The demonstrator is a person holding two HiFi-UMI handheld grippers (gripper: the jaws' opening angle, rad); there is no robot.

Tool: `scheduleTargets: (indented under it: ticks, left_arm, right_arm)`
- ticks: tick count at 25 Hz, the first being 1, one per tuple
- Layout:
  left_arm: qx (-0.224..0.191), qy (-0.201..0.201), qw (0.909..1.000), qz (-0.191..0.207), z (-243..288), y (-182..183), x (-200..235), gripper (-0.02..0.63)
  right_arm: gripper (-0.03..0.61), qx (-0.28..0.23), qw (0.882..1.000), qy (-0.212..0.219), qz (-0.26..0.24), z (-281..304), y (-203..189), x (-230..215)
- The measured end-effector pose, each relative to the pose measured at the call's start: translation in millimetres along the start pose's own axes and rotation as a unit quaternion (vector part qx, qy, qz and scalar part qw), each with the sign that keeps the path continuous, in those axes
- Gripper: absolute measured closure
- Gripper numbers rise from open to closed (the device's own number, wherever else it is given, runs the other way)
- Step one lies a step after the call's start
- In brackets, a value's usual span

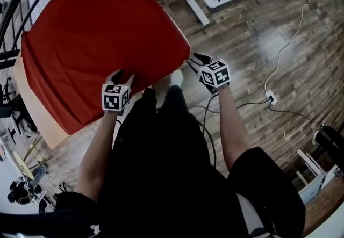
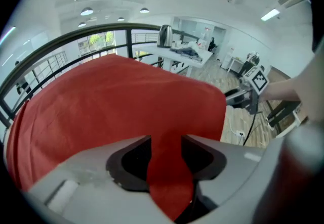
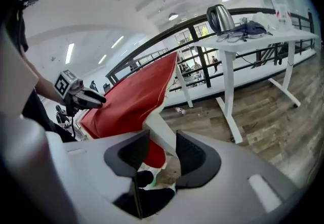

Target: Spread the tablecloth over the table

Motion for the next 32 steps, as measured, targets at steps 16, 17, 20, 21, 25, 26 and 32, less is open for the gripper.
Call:
scheduleTargets:
  ticks: [16, 17, 20, 21, 25, 26, 32]
  left_arm:
    - [0.068, -0.175, 0.9423, 0.277, 79, 82, -179, 0.399]
    - [0.074, -0.175, 0.9397, 0.284, 82, 84, -181, 0.399]
    - [0.094, -0.168, 0.9367, 0.293, 90, 83, -178, 0.399]
    - [0.099, -0.165, 0.9367, 0.292, 91, 82, -177, 0.399]
    - [0.111, -0.164, 0.9387, 0.282, 95, 80, -175, 0.397]
    - [0.114, -0.164, 0.9383, 0.283, 96, 80, -175, 0.396]
    - [0.122, -0.164, 0.9364, 0.285, 96, 80, -172, 0.396]
  right_arm:
    - [0.422, -0.112, 0.985, 0.119, 0.061, 0, 12, 6]
    - [0.422, -0.122, 0.983, 0.118, 0.068, 0, 13, 5]
    - [0.422, -0.15, 0.977, 0.111, 0.098, 3, 9, -1]
    - [0.424, -0.16, 0.974, 0.116, 0.109, 5, 8, -1]
    - [0.569, -0.198, 0.961, 0.135, 0.14, 7, 4, -1]
    - [0.57, -0.205, 0.958, 0.136, 0.147, 7, 4, -1]
    - [0.571, -0.241, 0.946, 0.097, 0.192, -2, -10, -15]
Point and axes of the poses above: the fingertips, and each gripper's own axes: z forward along the fingers, x to its left, y out of its top, the point moved 8 cm from there along -z, backward along the fingers, and after that the axes turned 10 degrees about -z, right-handed, at the moved point
